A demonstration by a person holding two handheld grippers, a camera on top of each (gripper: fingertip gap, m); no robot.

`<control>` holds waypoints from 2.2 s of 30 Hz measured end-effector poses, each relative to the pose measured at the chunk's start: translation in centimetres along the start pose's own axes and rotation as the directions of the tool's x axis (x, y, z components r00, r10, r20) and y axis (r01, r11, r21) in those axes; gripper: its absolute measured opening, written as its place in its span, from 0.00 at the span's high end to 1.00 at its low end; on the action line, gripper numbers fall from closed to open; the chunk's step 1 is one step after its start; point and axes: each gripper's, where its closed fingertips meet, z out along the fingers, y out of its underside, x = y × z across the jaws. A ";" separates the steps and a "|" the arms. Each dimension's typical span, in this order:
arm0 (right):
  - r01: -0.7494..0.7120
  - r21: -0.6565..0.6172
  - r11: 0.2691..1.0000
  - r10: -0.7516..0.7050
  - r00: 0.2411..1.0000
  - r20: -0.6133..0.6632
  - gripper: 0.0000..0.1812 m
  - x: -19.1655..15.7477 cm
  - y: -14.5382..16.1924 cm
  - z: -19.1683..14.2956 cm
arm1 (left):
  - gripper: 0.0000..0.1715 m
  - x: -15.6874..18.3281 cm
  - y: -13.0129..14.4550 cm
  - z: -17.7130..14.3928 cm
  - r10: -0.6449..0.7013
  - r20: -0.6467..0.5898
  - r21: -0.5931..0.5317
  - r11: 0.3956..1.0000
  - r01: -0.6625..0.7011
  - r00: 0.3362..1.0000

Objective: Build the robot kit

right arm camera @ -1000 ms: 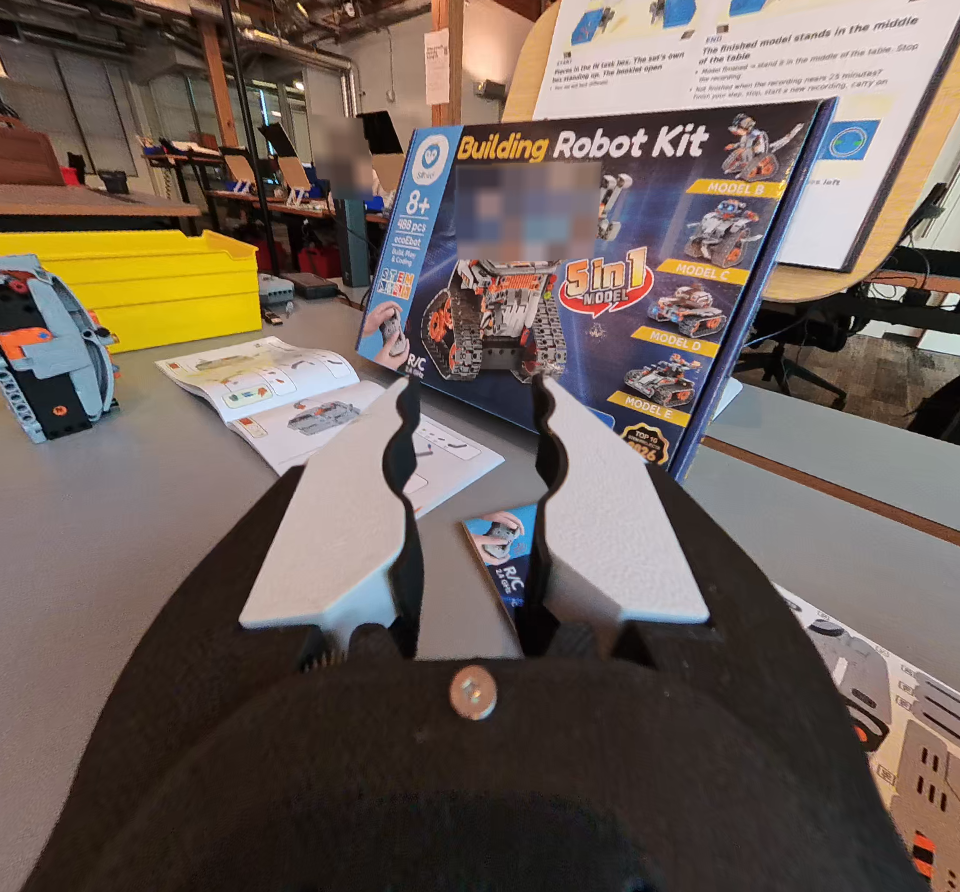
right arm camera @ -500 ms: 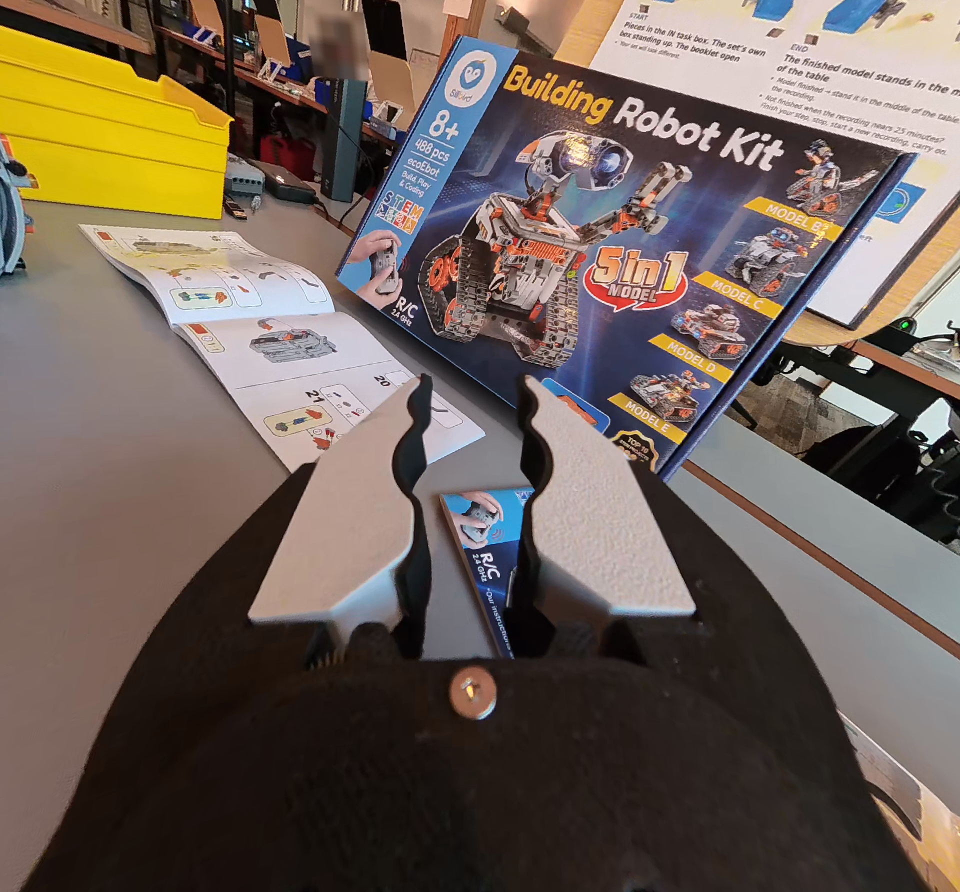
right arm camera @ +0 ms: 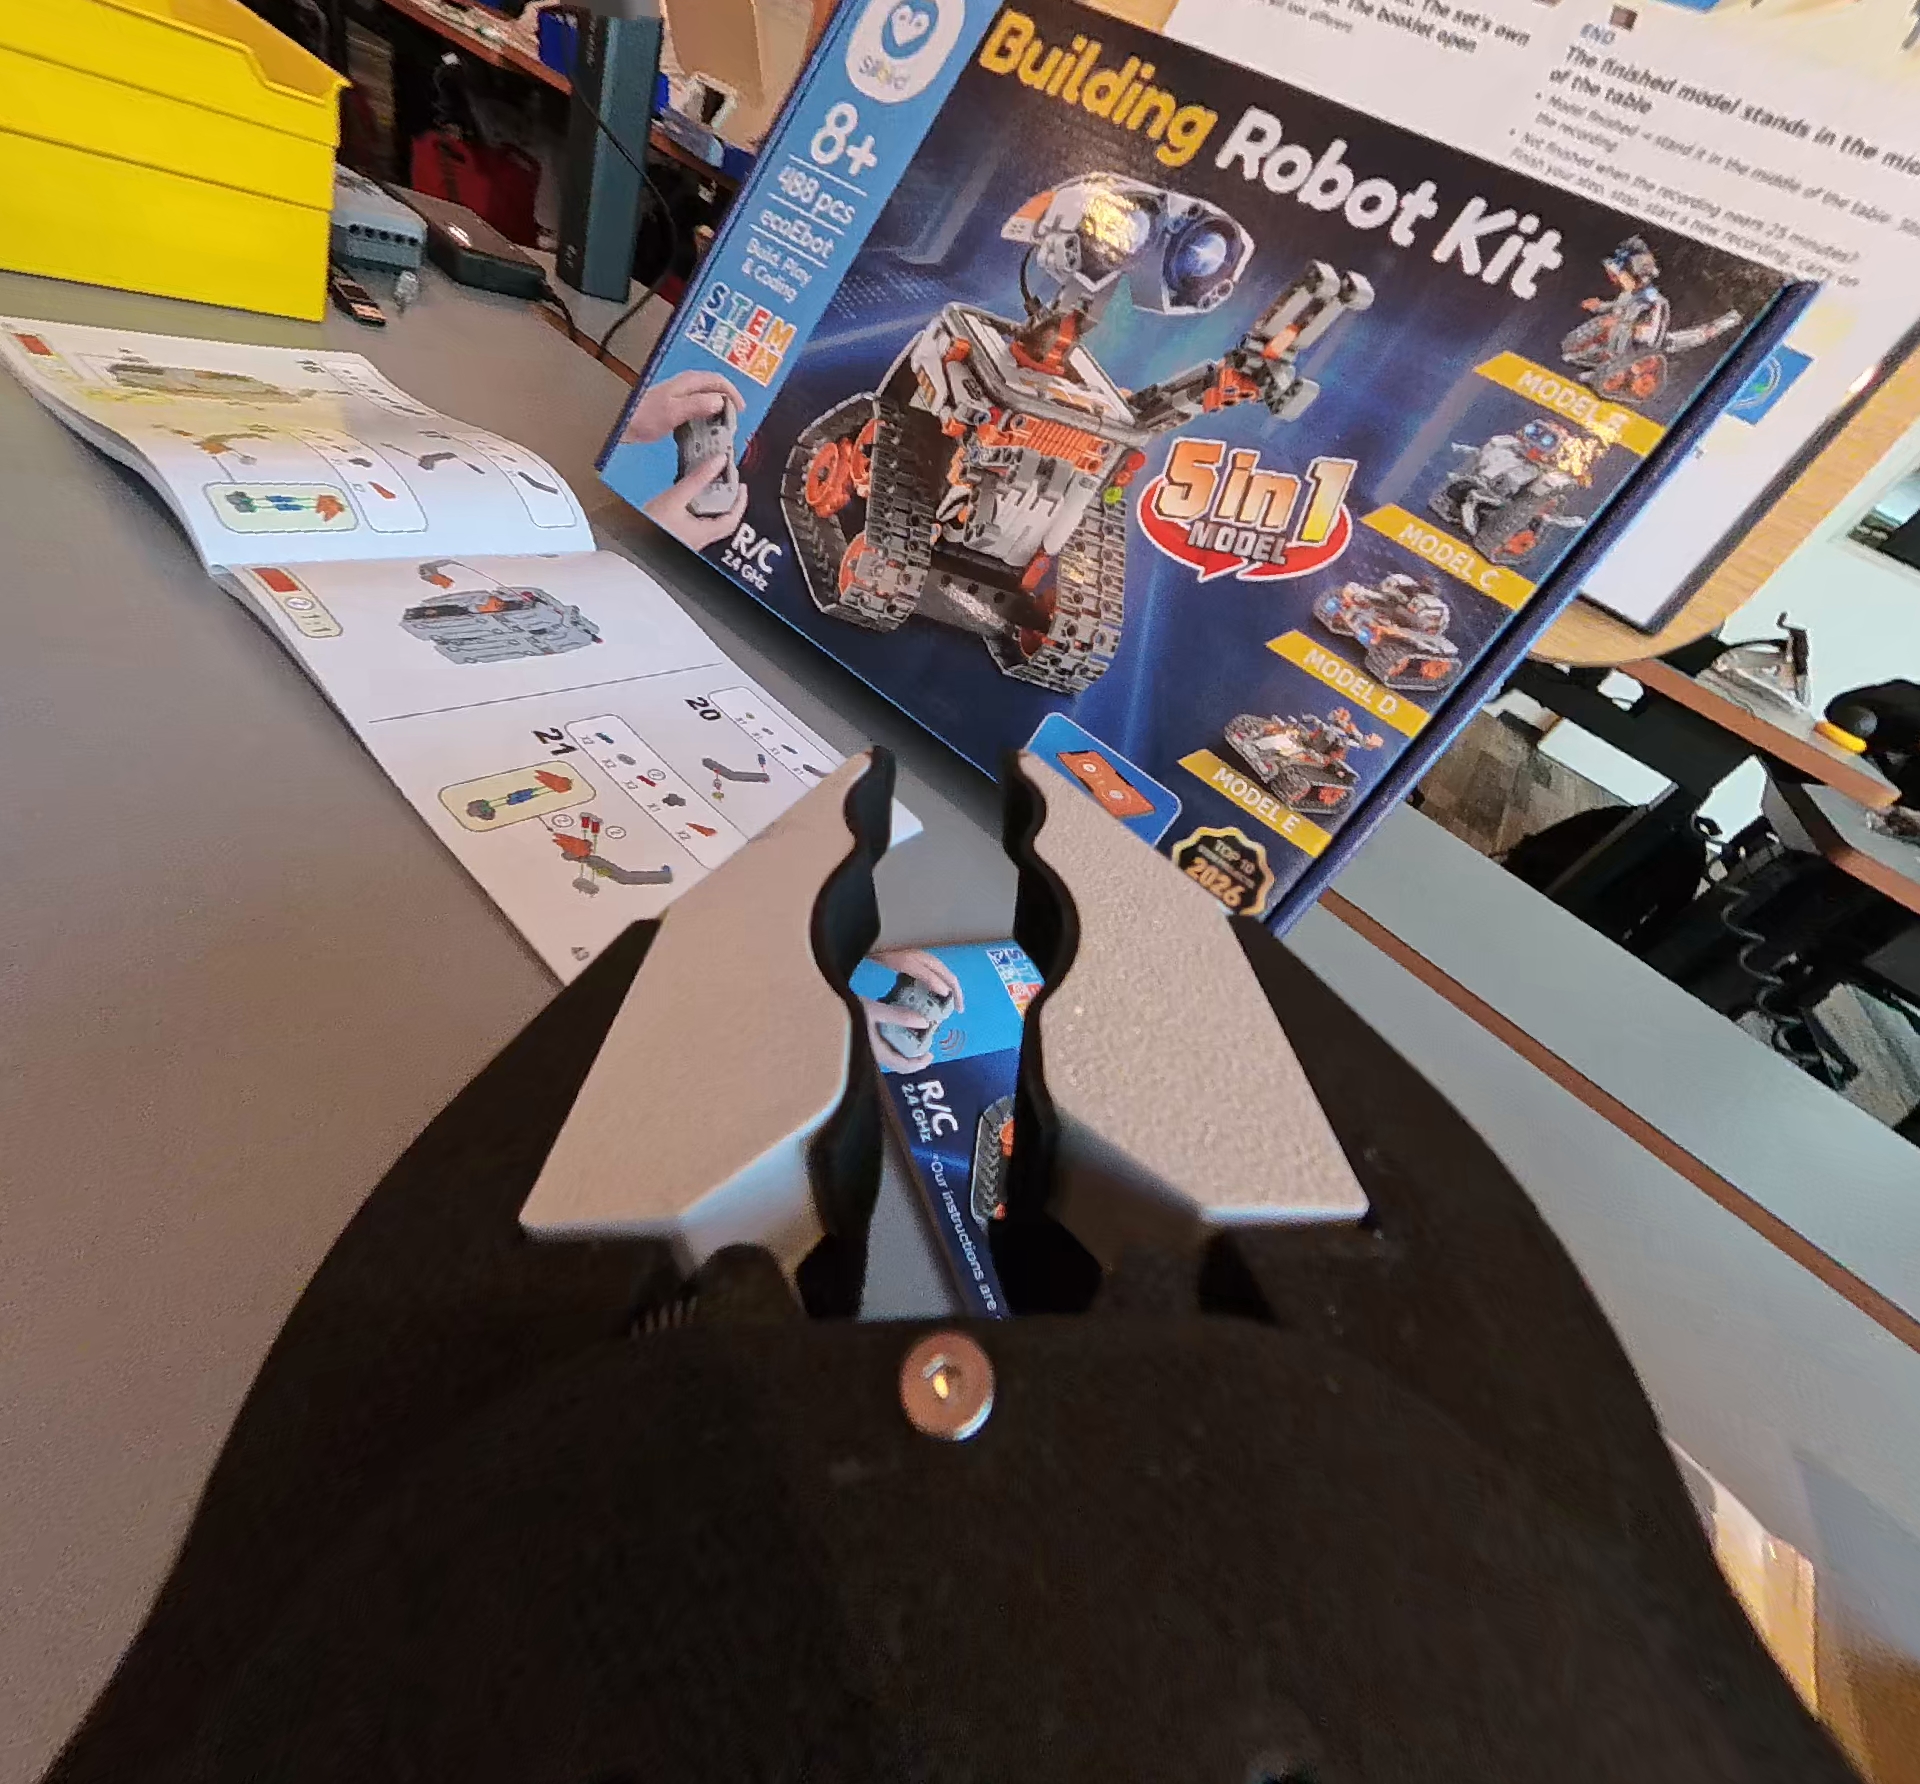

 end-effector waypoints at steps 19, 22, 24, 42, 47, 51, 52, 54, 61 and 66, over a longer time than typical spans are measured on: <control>0.130 -0.145 0.981 -0.139 0.989 -0.055 0.97 -0.1 1.8 1.1 | 0.82 0.2 -2.4 1.1 0.065 -0.095 -0.002 0.998 -0.065 0.993; 0.151 -0.157 0.976 -0.163 0.984 -0.066 0.97 0.0 2.0 1.2 | 0.84 -0.2 -2.4 0.5 0.083 -0.091 -0.017 0.996 -0.085 0.992; 0.159 -0.169 0.973 -0.174 0.981 -0.083 0.97 0.2 2.1 1.3 | 0.85 -0.5 -2.5 0.1 0.086 -0.093 -0.021 0.996 -0.089 0.992; -0.151 0.228 0.962 0.229 0.900 -0.371 0.97 0.9 -6.4 4.1 | 0.96 1.1 -2.2 4.9 0.104 -0.190 -0.074 0.990 -0.120 0.976; -0.215 0.235 0.948 0.290 0.888 -0.357 0.96 1.7 -5.7 4.8 | 0.95 1.9 -3.0 4.8 0.069 -0.229 -0.014 0.997 -0.075 0.971; -0.252 0.243 0.937 0.329 0.871 -0.365 0.96 2.3 -5.0 4.4 | 0.95 1.7 -3.2 4.2 0.073 -0.212 -0.002 0.997 -0.075 0.975; -0.253 0.242 0.937 0.330 0.867 -0.373 0.96 2.5 -4.8 4.2 | 0.94 1.7 -3.3 4.1 0.065 -0.213 0.000 0.998 -0.067 0.975; -0.274 0.248 0.929 0.353 0.857 -0.376 0.96 2.7 -4.7 3.9 | 0.94 1.7 -3.3 3.8 0.048 -0.222 0.005 0.999 -0.048 0.974; -0.355 0.337 0.872 0.456 0.840 -0.295 0.95 2.2 -6.8 3.8 | 0.87 1.5 -2.1 3.5 0.013 -0.230 -0.027 0.999 -0.019 0.973; -0.473 0.311 0.824 0.512 0.858 -0.051 0.94 -3.6 -9.0 6.2 | 0.84 0.6 -2.3 3.3 -0.018 -0.229 -0.029 1.000 0.011 0.973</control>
